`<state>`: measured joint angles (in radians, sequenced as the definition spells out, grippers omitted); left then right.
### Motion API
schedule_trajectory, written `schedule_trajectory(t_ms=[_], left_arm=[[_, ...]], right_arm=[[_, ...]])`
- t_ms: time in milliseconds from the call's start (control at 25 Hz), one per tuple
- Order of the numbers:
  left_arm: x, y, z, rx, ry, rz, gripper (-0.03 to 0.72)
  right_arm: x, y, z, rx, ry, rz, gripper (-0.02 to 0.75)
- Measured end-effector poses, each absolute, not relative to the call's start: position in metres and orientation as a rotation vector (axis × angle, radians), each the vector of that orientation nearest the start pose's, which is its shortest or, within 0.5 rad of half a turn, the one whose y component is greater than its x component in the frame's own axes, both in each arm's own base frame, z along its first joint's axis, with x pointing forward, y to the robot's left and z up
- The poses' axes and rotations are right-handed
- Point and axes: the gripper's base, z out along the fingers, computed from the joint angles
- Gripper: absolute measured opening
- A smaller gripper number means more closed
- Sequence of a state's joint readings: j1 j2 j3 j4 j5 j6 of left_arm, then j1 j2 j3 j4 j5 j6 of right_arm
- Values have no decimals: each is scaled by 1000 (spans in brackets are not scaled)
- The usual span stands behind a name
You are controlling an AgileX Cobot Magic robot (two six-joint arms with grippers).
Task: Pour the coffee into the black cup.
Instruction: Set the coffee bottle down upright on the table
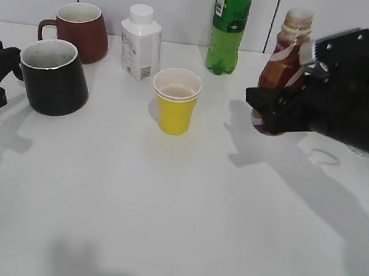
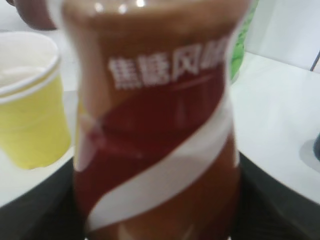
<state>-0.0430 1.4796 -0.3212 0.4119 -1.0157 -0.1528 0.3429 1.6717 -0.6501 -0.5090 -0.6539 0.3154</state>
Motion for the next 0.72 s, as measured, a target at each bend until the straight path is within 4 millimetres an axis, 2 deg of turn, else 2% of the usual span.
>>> schedule_trajectory(t_ms=[200, 400, 720], left_arm=[[234, -43, 193, 379, 1617, -270, 242], [234, -44, 193, 387, 1617, -272, 242], [233, -44, 192, 387, 1619, -272, 242]], right_arm=[[299, 133, 152, -592, 1804, 437, 533], [304, 135, 131, -572, 1774, 439, 533], [305, 135, 129, -569, 1754, 445, 533]])
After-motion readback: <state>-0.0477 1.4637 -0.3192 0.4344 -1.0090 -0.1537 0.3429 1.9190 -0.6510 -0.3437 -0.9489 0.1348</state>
